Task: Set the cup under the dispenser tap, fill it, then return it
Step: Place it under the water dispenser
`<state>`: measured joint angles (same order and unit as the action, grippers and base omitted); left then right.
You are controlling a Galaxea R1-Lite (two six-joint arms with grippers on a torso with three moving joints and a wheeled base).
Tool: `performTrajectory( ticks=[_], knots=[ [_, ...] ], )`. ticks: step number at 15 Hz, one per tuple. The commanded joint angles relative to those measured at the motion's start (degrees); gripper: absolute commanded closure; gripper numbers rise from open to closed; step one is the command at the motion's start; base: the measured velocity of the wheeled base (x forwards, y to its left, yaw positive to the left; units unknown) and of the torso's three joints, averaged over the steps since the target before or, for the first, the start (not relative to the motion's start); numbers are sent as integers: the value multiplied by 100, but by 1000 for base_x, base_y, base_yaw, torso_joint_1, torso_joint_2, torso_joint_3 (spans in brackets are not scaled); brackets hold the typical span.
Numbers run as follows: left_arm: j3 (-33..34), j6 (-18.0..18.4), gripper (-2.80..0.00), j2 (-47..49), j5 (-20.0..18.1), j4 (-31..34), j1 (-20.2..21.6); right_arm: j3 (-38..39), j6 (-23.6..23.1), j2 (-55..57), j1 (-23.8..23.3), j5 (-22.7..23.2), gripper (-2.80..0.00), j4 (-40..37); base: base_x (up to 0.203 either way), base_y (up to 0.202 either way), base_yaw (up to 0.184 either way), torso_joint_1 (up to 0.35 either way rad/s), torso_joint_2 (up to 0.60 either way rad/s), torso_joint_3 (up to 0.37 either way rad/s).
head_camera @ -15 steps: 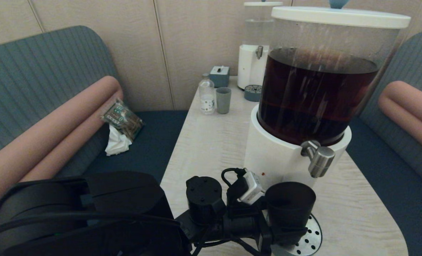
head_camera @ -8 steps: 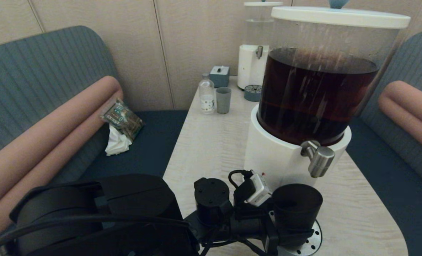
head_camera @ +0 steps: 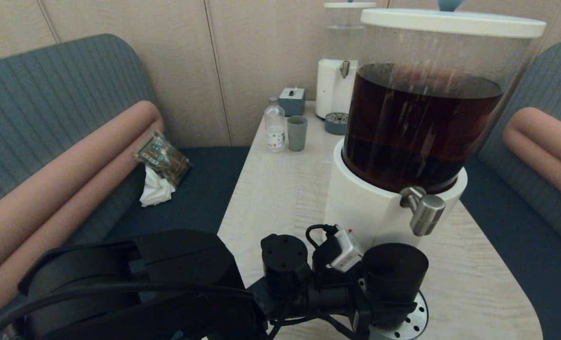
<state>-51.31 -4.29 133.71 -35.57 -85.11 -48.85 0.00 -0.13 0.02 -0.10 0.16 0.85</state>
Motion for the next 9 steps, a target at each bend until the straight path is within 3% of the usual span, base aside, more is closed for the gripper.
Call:
performTrajectory(
  ticks=[1, 9],
  knots=[
    [-46, -2, 0, -29, -20, -31, 25, 35, -4, -20, 1, 2, 0, 3, 0, 0, 0, 0, 0, 0],
    [-143, 7, 0, 88, -20, 12, 34, 35, -4, -11, 1, 2, 0, 3, 0, 0, 0, 0, 0, 0]
  ],
)
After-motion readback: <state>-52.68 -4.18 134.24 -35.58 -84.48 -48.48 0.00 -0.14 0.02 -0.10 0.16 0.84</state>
